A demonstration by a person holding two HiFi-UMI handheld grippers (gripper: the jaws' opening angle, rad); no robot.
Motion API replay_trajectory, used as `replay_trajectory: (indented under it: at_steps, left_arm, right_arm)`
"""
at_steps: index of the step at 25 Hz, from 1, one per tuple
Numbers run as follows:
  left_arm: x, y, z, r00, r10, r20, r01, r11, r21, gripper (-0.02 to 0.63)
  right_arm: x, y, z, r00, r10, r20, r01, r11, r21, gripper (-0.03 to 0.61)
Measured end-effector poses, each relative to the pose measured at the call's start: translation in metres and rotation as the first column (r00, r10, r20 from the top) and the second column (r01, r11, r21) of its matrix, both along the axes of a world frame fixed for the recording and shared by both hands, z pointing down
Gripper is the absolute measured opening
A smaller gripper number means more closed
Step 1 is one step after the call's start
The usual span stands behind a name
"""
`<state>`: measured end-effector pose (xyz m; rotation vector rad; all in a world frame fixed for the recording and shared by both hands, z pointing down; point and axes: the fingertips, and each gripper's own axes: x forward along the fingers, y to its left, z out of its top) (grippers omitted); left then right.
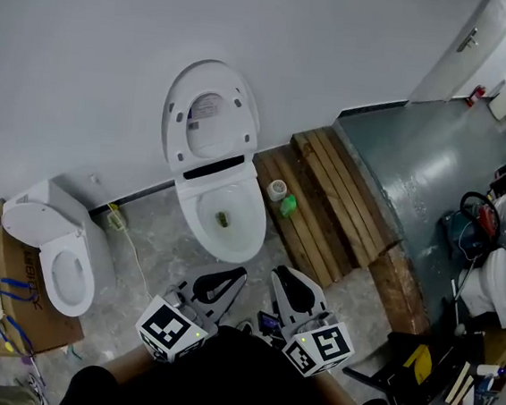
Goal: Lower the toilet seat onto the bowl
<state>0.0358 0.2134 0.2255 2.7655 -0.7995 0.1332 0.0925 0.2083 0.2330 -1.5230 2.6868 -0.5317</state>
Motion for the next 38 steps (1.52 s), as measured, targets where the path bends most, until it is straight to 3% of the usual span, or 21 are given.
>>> replay_trajectory:
  at_steps: [7, 21, 25, 29, 38]
  left_arm:
    - [-0.036, -0.050, 0.005, 0.997, 0.006, -0.074, -0.007, 1.000, -0.018, 0.021]
    - [-0.079, -0.088, 0.022, 0.996, -0.003, -0.089, -0.003, 0.998, -0.063, 0.021]
    - [-0.076, -0.094, 0.036, 0.999, 0.013, -0.049, -0.018, 0.993, -0.115, 0.021]
    - [-0.068, -0.115, 0.035, 0.997, -0.015, -0.077, 0.009, 0.996, -0.085, 0.021]
    - [-0.046, -0.176, 0.023, 0.996, -0.084, 0.022, 0.085, 0.995, -0.057, 0.021]
  right_arm:
    - [-0.040, -0.043, 0.011, 0.998, 0.000, -0.057, -0.003, 0.999, -0.042, 0.069]
    - [-0.088, -0.080, 0.026, 0.995, -0.022, -0.095, 0.012, 0.994, -0.109, 0.069]
    - [-0.085, -0.087, 0.036, 0.997, -0.021, -0.081, 0.009, 0.990, -0.138, 0.069]
    - [-0.071, -0.105, 0.042, 0.999, -0.003, -0.048, -0.004, 0.989, -0.146, 0.069]
    - [-0.040, -0.182, 0.020, 0.998, -0.054, 0.011, 0.055, 0.996, -0.073, 0.069]
